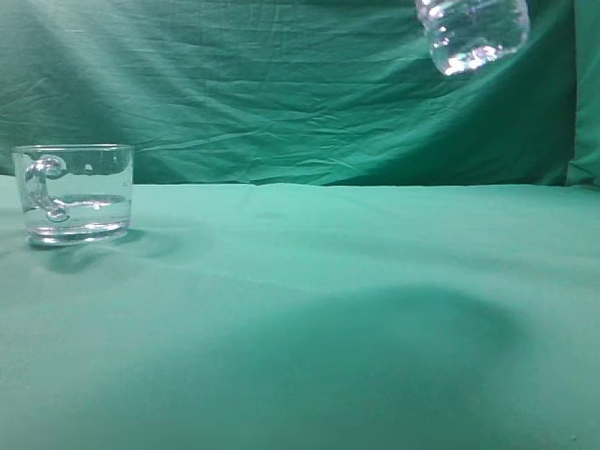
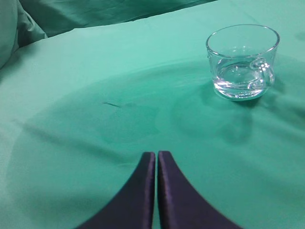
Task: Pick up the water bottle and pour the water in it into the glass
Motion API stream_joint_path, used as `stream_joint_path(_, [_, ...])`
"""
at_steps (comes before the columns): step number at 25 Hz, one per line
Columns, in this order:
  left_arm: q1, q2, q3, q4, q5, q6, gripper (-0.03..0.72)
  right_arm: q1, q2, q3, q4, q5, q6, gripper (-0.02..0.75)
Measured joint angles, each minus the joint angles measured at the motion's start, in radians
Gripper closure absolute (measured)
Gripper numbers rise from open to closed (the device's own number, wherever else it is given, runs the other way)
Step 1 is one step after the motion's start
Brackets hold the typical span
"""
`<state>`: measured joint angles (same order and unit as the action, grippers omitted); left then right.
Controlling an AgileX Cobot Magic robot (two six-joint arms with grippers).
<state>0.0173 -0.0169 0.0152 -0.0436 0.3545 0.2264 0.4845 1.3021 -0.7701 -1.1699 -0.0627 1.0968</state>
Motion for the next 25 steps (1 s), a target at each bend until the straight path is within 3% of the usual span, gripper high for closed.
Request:
stream_joint_path(6, [0.0,0.0,0.0,0.0,0.0,0.0,0.688,-0.155,-0.001,0.102,0.334,-0.245,-0.446,0.414])
stream_joint_path(12, [0.0,0.0,0.0,0.0,0.0,0.0,0.688,-0.2,0.111,0.186,0.715,-0.498,-0.819,0.414])
stream_joint_path(15, [0.0,0.0,0.0,0.0,0.0,0.0,0.688,-0.2,0.206,0.198,0.787,-0.627,-0.872,0.414])
stream_joint_path(25, [0.0,0.0,0.0,0.0,0.0,0.0,0.688,-0.2,0.462,0.2,0.803,-0.846,-0.884,0.414])
